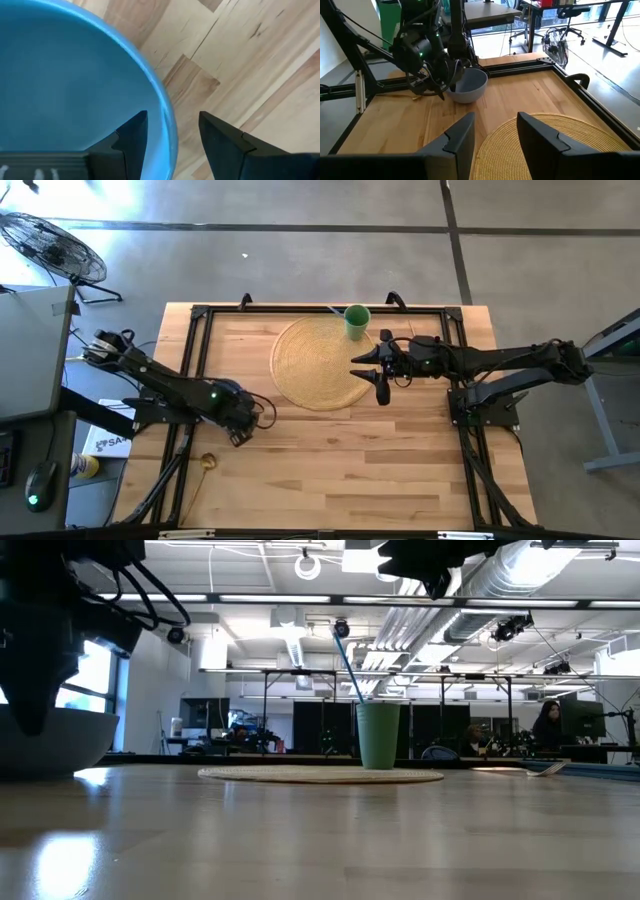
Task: Pick & Place Utensil
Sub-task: Put the blue bowl on the brown mat to the bottom left of the green cup
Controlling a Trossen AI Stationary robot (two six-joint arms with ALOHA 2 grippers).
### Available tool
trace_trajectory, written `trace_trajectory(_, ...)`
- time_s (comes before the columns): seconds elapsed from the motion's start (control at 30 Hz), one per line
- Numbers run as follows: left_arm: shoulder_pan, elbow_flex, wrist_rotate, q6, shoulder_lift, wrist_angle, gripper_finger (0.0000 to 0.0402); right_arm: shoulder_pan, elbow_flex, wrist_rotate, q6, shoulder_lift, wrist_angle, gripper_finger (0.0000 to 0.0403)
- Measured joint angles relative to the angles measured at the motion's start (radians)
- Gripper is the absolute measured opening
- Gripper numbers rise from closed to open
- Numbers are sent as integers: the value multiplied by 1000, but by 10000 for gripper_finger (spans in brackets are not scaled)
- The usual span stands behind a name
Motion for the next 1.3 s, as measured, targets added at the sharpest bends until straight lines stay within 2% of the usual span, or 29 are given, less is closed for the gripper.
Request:
trace_trajectory(0.17, 0, 0, 0, 2, 9, -4, 171, 0, 0, 0, 0, 0, 0, 140)
trace_trajectory(0.27, 0, 0, 0, 2, 6, -8, 157, 0, 0, 0, 0, 0, 0, 140)
trace_trajectory(0.73, 0, 2, 45, 25, 4, -11, 12, 0, 0, 0, 0, 0, 2, 140)
trace_trajectory(0.93, 0, 25, 30, 25, 5, -44, 10, 0, 0, 0, 1, 0, 2, 140)
trace_trajectory(1.1, 0, 90, -10, 28, 5, -124, 4, 0, 0, 0, 1, 0, 2, 140)
trace_trajectory(1.3, 1, 174, -67, 86, 9, -123, 3, 0, 0, 0, 1, 0, 2, 140)
